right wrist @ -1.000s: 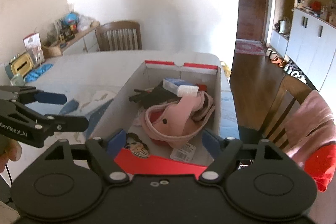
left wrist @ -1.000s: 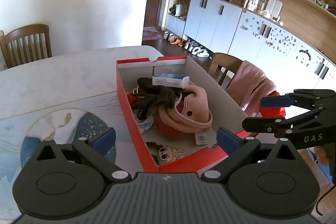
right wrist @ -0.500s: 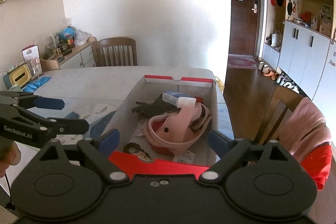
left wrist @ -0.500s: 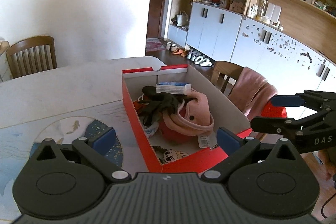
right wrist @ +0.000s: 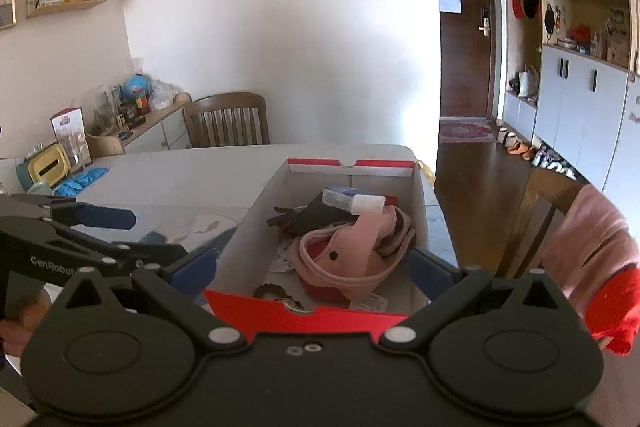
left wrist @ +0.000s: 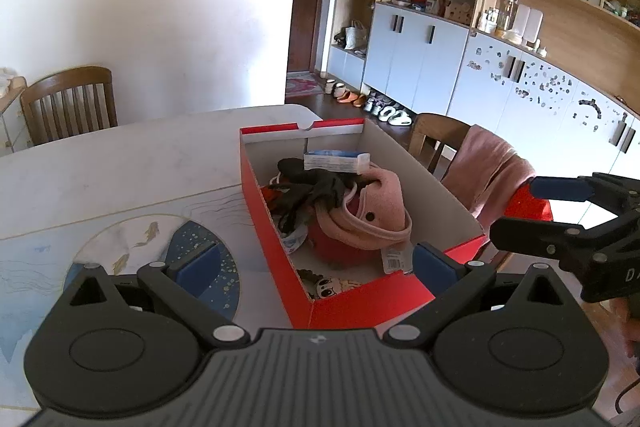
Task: Organize objects
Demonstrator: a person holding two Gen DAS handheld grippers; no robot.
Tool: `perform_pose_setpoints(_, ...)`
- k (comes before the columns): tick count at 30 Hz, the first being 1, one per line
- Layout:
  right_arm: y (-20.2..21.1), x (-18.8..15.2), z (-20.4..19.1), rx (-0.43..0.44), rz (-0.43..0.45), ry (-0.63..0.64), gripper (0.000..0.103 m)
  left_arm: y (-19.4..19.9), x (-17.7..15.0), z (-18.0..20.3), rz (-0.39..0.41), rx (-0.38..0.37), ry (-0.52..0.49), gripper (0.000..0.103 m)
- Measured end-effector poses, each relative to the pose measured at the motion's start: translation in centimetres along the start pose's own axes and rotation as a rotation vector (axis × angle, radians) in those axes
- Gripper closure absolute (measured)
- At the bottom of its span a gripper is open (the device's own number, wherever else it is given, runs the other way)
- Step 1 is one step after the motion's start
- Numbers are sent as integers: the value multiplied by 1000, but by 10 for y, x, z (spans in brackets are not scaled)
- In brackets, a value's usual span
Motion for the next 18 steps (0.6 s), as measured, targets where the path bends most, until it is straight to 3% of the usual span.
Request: perform_pose_setpoints(18,1,-8,1,-20,-8,-17,1,1,-5,4,6,-14,0,0)
Point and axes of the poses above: each gripper's, at about its wrist camera, not at the fingertips, and y roughly against the way its jaws point, z to its right, x to its top, the point moved 4 cm from there along -y, roughly the way its jaws point, and after that the axes turned 11 degrees about -y, right-handed, at the moved point
